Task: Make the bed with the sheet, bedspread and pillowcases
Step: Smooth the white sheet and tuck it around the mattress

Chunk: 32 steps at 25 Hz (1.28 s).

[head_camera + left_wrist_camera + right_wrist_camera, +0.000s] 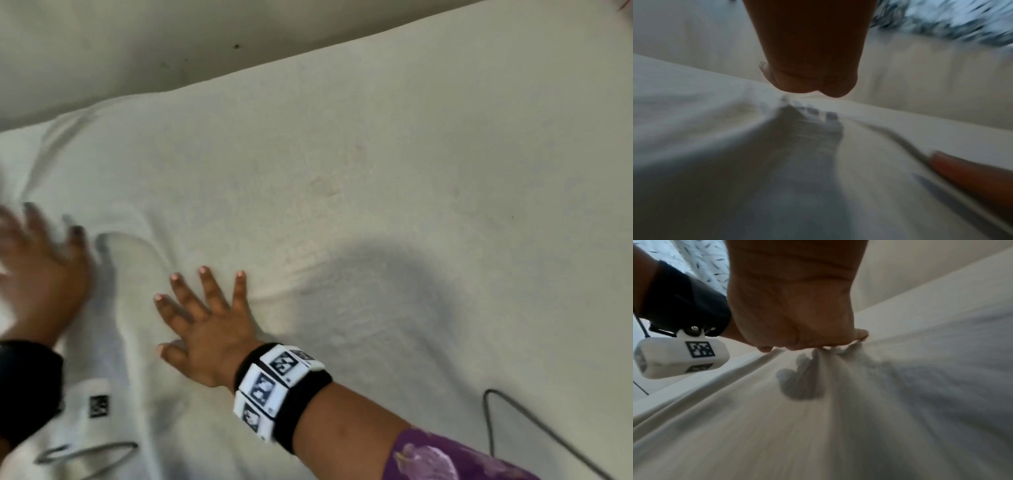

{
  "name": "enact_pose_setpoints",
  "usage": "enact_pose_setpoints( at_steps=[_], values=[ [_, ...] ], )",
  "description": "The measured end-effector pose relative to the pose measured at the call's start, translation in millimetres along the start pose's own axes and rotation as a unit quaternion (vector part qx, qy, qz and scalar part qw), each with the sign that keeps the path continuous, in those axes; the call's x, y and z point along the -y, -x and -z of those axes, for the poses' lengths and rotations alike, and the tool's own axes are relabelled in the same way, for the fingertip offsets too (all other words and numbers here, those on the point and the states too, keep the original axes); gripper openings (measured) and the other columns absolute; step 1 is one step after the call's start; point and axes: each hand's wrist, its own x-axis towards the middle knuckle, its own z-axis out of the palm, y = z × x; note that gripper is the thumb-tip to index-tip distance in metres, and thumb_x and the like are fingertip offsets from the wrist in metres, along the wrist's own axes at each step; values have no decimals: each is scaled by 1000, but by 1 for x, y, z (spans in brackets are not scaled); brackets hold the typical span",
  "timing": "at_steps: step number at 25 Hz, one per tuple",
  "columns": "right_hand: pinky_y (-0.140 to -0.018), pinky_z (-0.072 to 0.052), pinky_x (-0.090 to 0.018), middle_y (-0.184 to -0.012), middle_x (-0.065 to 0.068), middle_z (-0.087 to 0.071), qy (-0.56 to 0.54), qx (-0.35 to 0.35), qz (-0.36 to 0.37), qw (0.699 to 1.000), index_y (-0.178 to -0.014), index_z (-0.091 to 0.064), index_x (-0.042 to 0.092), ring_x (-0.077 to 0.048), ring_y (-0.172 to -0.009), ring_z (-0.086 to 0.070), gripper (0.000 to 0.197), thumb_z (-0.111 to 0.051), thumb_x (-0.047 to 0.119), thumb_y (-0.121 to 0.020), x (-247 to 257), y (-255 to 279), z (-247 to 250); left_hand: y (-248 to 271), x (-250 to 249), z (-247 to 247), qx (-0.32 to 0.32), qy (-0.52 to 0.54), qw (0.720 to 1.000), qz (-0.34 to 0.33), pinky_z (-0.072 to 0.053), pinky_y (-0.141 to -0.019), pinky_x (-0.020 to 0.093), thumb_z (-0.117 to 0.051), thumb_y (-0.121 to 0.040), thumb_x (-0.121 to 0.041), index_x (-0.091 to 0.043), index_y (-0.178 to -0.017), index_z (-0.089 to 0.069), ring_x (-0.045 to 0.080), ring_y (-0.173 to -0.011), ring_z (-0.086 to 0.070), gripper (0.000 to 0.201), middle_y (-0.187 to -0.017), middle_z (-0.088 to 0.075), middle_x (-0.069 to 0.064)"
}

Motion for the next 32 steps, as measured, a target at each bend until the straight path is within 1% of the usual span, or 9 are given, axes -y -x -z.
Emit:
enact_pose_setpoints(
  at_steps=[1, 4, 6, 12, 18, 23, 27, 29, 32],
  values=[
    [-103, 13, -70, -160, 0, 16, -26, -32, -25, 999, -153, -3, 27, -34, -142, 25, 65, -26, 51, -97, 1, 11, -6, 36, -43, 28, 14, -5, 998, 62, 8, -118, 44, -15, -91, -74, -16, -149, -34, 27, -147, 17, 84, -163, -3, 6],
    [-109, 1, -66, -161, -8, -7, -90, -153, -110, 978, -150, -25, 13, -35, -147, 2, 67, -32, 42, -90, 6, 67, -32, 136, -195, 122, 58, 64, 996, -25, 17, -113, 44, -21, -96, -52, -18, -153, -19, 23, -150, 4, 66, -162, -3, 10],
    [-112, -3, -57, -160, -10, -12, -64, -141, -55, 986, -149, -26, 8, -30, -148, -1, 68, -37, 39, -90, 14, 103, -60, 202, -234, 165, 110, 60, 992, -24, 10, -117, 50, -17, -96, -48, -22, -154, -16, 19, -149, 4, 63, -162, 2, 2],
    [-115, 2, -51, -159, -14, -6, -7, 13, 6, 1000, -151, -21, 8, -30, -147, 4, 74, -36, 50, -91, 64, 129, -112, 240, -168, 151, 136, -24, 988, 64, 9, -116, 56, -15, -90, -63, -33, -154, -6, 19, -150, 1, 71, -163, 0, -3],
    [-103, 26, -63, -144, -14, 44, 52, 69, 57, 995, -147, 22, 8, -39, -126, 48, 76, -21, 49, -99, 124, 116, -112, 248, -112, 174, 148, -16, 983, 105, 10, -117, 54, -16, -87, -69, -38, -153, -5, 16, -149, 1, 73, -163, 1, -5],
    [-104, 27, -60, -148, -10, 39, 21, 83, 94, 992, -150, 15, 10, -35, -126, 49, 73, -25, 44, -100, 136, 115, -118, 252, -99, 182, 172, -2, 976, 136, 8, -118, 51, -12, -81, -76, -41, -152, 0, 14, -149, 8, 80, -162, 5, -9],
    [-111, 21, -55, -160, -8, 5, -59, 11, 138, 989, -152, -9, 8, -28, -145, 20, 67, -30, 41, -98, 123, 129, -117, 247, -101, 195, 189, -28, 970, 151, 8, -113, 61, -15, -80, -77, -36, -151, -14, 18, -149, 0, 82, -162, -7, -6],
    [-113, 8, -53, -160, -11, -11, -79, -52, 81, 992, -150, -23, 7, -29, -148, 2, 66, -31, 42, -94, 109, 138, -114, 232, -117, 199, 139, -50, 981, 126, 5, -112, 66, -22, -85, -68, -25, -143, -37, 24, -147, -12, 74, -156, -28, 4],
    [-114, 5, -52, -160, -12, -8, -130, -143, -21, 981, -150, -23, 7, -30, -147, 4, 65, -30, 40, -94, 75, 121, -94, 178, -143, 197, 78, -24, 996, 38, 1, -115, 59, -31, -90, -54, -12, -140, -44, 28, -147, -17, 66, -154, -31, 12]
  ],
)
